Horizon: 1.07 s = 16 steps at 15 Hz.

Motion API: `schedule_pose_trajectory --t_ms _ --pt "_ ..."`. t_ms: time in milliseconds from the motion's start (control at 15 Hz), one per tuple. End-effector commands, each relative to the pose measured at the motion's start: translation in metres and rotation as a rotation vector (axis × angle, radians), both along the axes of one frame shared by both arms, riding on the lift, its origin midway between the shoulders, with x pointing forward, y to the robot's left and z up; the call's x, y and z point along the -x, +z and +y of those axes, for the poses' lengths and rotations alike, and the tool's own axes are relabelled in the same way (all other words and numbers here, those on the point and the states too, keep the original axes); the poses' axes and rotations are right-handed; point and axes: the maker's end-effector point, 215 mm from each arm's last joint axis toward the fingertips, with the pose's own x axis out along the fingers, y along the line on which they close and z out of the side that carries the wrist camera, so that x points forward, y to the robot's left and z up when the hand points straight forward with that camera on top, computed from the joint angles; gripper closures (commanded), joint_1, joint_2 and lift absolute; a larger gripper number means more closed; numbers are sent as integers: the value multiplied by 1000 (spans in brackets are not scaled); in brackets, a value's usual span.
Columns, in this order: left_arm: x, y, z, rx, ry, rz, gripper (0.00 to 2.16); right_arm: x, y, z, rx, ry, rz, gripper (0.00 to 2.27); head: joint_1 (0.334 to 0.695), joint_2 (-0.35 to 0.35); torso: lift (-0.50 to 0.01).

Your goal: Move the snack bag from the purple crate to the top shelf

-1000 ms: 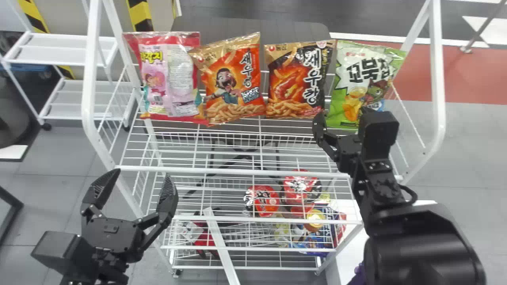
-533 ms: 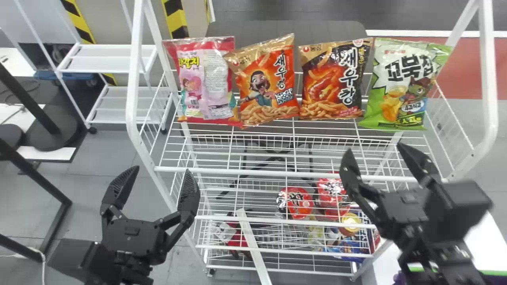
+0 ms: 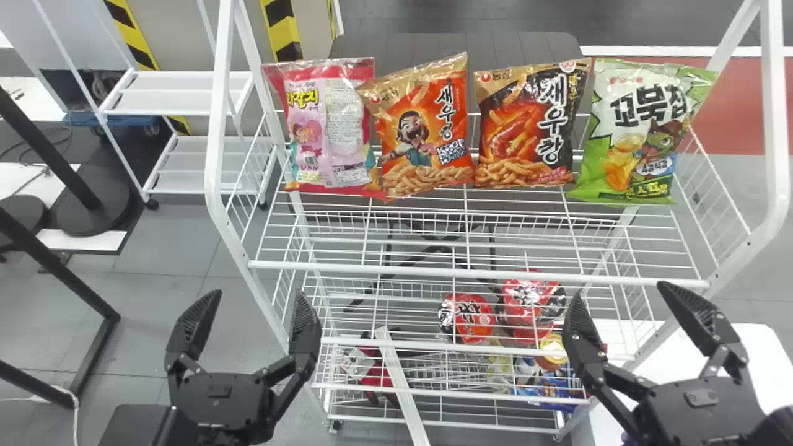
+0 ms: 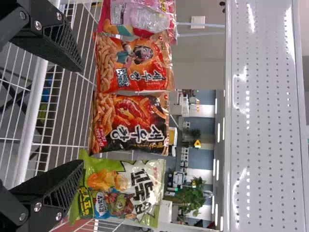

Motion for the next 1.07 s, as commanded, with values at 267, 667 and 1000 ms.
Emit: schedule_pose_trajectory --t_ms 267,667,1000 --pt "2 14 -11 -43 -24 1 60 15 -1 -11 -38 -5 22 167 695 23 0" --pt "1 17 -14 -57 -28 -1 60 19 8 -12 -44 -5 -7 167 695 -1 0" --pt "1 14 -12 -60 -24 3 60 18 9 -12 -48 -8 -10 167 695 2 0"
